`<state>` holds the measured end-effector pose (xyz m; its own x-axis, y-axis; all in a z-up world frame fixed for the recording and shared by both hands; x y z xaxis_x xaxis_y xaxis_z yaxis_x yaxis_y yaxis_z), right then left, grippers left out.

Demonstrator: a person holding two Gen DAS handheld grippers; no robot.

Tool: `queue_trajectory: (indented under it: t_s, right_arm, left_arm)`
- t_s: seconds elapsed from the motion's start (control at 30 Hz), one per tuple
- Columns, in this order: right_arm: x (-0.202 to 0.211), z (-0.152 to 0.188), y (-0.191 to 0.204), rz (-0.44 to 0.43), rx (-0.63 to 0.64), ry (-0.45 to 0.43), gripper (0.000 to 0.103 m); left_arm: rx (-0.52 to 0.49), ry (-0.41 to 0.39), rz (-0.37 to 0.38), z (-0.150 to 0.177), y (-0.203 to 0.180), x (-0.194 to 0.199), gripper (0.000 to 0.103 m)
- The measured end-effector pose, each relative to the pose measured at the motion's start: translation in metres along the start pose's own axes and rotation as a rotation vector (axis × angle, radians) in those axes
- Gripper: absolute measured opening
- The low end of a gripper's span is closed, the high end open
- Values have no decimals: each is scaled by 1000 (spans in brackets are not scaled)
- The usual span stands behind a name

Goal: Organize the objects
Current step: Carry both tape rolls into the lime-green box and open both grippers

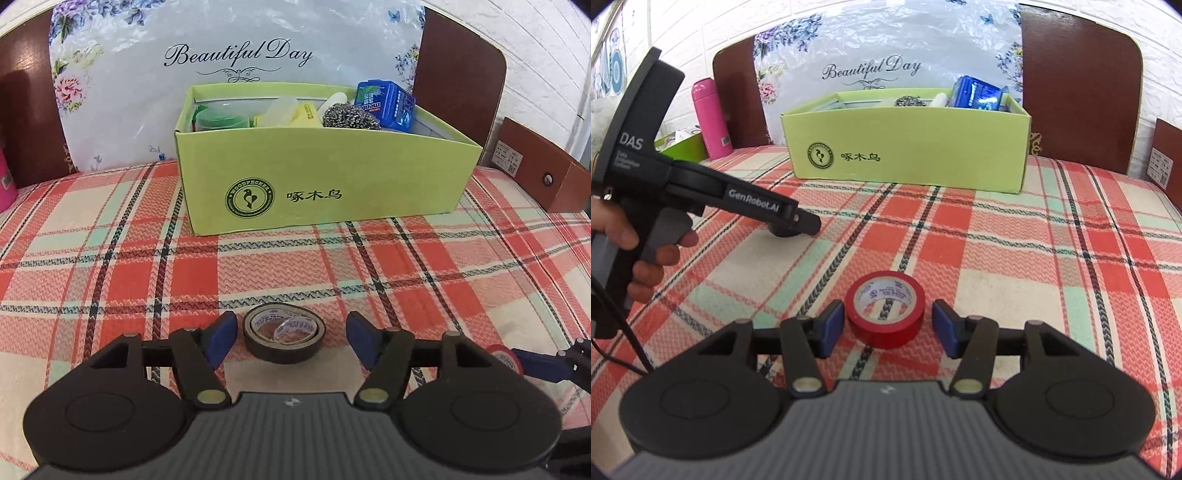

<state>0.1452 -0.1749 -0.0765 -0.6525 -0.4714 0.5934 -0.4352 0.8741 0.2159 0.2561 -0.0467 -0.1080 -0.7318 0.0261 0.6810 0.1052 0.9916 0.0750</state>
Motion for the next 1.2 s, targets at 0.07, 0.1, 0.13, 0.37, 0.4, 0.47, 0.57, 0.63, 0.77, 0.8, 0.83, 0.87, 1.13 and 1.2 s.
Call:
queue_trajectory:
  t_s: [0.07,0.1,0.13,0.37,0.4,0.47,0.57,0.63,0.77,0.8,0.83,0.87,1.13,1.2]
  right_arm:
    - [-1,-1,0,3,6,1,54]
    - [-2,-1,1,8,10,2,55]
    - [-3,-1,2,10,13,1,56]
    - [-5,-1,1,26,16,-3,49]
    - [-5,-1,1,24,12,-4,46]
    - [-4,-2,1,23,5,-5,46]
    - [-1,-4,2,19,-2,-4,45]
    - [4,-11,1,-3,-15,-23,45]
    - [17,-49,-3,-14,21,-99,45]
    - [19,-61,-6,-11,36,-123,45]
    - [21,-72,-9,-5,50,-146,45]
    - [23,-85,-13,7,65,-170,45]
    - [13,-174,-60,119,104,-317,46]
    - [1,-190,-69,133,102,-325,46]
  left_arm:
    - [-12,0,-17,0,0,1,56]
    - [-13,1,-19,1,0,1,56]
    - [-9,2,-22,1,0,2,58]
    - [-12,1,-37,2,-1,1,57]
    - [-15,0,-47,2,-1,1,51]
    - [-16,0,-49,1,0,2,48]
    - [11,-3,-17,0,0,12,48]
    - [18,-36,18,-8,-3,28,48]
    - [19,-142,84,-44,-12,60,48]
    - [20,-172,96,-56,-15,67,48]
    - [24,-197,107,-67,-17,72,48]
    - [29,-216,116,-77,-18,75,48]
    - [67,-297,79,-160,-22,52,48]
    - [79,-290,60,-172,-19,39,48]
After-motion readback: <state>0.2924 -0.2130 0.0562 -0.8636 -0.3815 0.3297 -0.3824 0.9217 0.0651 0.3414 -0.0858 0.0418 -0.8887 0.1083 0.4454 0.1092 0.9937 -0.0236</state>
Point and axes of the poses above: each gripper's, at about its wrist camera, not at the fingertips, and x roughly against the way its jaws point, y to its left, z to its underside, the point moved 10 cm from there along -x, roughly the way its jaws point, and after that the axes turned 13 degrees about -z, right-handed, at the moved point
